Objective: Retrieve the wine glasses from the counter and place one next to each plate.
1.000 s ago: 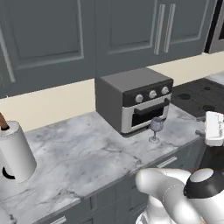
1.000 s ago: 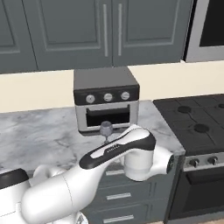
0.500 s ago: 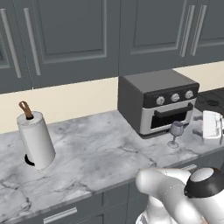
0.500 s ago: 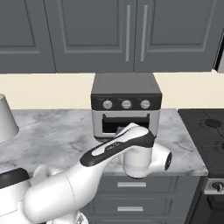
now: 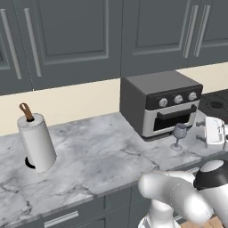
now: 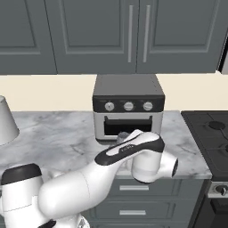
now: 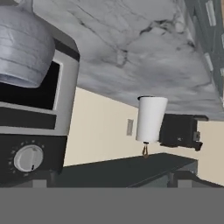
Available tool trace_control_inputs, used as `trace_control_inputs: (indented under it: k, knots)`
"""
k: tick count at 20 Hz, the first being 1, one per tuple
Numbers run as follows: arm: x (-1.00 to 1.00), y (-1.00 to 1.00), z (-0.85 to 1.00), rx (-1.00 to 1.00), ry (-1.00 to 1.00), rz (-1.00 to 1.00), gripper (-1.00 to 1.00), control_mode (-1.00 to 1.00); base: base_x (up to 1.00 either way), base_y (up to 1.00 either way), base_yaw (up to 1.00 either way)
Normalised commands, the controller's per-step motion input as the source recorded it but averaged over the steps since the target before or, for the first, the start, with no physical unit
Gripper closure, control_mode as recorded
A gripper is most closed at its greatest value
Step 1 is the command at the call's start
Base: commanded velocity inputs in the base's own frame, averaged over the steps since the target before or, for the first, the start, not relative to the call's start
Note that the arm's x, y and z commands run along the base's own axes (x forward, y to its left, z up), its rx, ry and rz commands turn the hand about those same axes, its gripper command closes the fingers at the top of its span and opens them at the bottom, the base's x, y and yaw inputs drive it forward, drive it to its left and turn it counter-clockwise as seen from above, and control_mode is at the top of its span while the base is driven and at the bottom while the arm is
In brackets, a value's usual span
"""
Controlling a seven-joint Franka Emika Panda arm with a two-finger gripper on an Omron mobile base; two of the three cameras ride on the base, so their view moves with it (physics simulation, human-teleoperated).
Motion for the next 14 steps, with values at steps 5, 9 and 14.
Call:
trace_control_inputs:
  k: [5, 9, 14]
  knots:
    - [0.0, -0.26, -0.14, -0.01, 0.03, 0.0, -1.0, -1.0, 0.0, 0.0, 0.0]
    - [0.0, 0.0, -0.28, -0.09, 0.13, -0.01, -1.0, -1.0, 0.0, 0.0, 0.0]
    - [0.02, 0.0, -0.37, -0.01, 0.09, -0.06, -1.0, -1.0, 0.0, 0.0, 0.0]
